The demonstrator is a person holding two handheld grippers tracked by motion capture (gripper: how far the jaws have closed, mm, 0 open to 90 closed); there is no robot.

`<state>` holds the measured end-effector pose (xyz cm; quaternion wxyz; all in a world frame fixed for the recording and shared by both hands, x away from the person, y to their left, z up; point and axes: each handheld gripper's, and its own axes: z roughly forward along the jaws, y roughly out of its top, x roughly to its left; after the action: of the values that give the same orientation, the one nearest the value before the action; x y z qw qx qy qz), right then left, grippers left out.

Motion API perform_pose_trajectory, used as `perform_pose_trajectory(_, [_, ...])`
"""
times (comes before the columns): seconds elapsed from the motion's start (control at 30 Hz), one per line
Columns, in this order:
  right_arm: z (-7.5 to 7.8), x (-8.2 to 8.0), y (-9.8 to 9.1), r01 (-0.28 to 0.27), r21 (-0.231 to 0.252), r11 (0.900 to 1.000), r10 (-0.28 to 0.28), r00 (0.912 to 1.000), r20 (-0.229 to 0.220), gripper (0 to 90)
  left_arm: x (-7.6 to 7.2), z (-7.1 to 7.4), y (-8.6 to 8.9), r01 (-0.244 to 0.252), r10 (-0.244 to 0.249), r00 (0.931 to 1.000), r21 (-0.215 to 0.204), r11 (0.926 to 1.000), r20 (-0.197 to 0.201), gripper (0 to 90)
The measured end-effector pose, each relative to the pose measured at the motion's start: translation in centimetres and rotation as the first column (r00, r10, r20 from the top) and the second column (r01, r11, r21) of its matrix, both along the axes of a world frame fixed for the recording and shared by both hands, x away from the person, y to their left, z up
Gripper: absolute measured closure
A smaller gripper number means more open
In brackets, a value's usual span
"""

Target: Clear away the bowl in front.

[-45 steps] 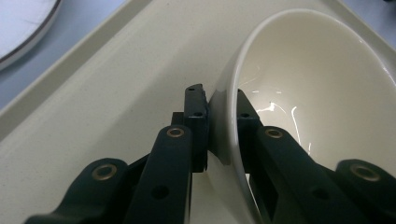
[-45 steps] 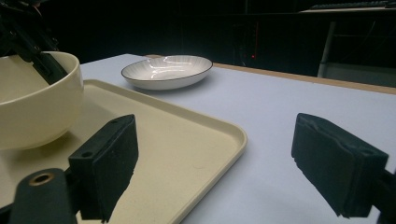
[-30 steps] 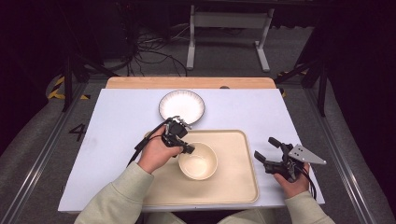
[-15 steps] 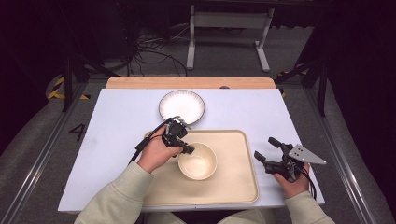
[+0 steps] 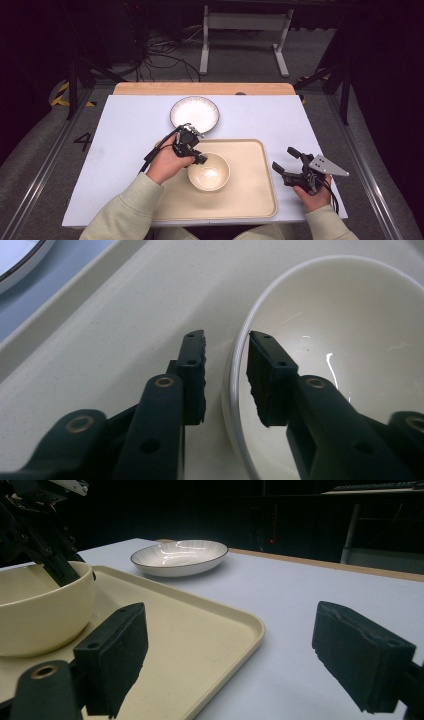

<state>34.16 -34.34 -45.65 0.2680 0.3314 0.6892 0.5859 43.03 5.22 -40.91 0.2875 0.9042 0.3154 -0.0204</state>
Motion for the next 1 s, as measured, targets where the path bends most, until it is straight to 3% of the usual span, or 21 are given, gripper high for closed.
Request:
perform_pose_trajectory(0.07, [0.0, 0.0, 0.0, 0.000, 0.000, 1.0000, 0.000, 1.0000, 0.000, 15.3, -0.2, 0.1, 0.0, -0.007, 0.007, 1.0000, -0.004, 1.0000, -0.003, 64.0])
perform_pose_trajectory(0.37, [0.0, 0.0, 0.0, -0.001, -0.005, 1.0000, 0.001, 1.0000, -0.004, 15.1, -1.0, 1.0, 0.1, 0.012, -0.010, 0.9972, -0.030, 0.9995, 0.074, 47.2])
perform_pose_trajectory(0.7, [0.0, 0.1, 0.2, 0.003, -0.016, 0.9999, -0.004, 1.0000, -0.009, 12.4, -2.7, 2.3, 0.9, 0.034, -0.025, 0.9867, -0.055, 0.9979, 0.161, 36.4])
perform_pose_trajectory(1.0, [0.0, 0.1, 0.1, 0.000, -0.011, 0.9999, 0.000, 1.0000, -0.009, 11.2, -4.2, 3.0, 2.9, 0.020, 0.004, 0.9757, -0.107, 0.9940, 0.219, 30.1])
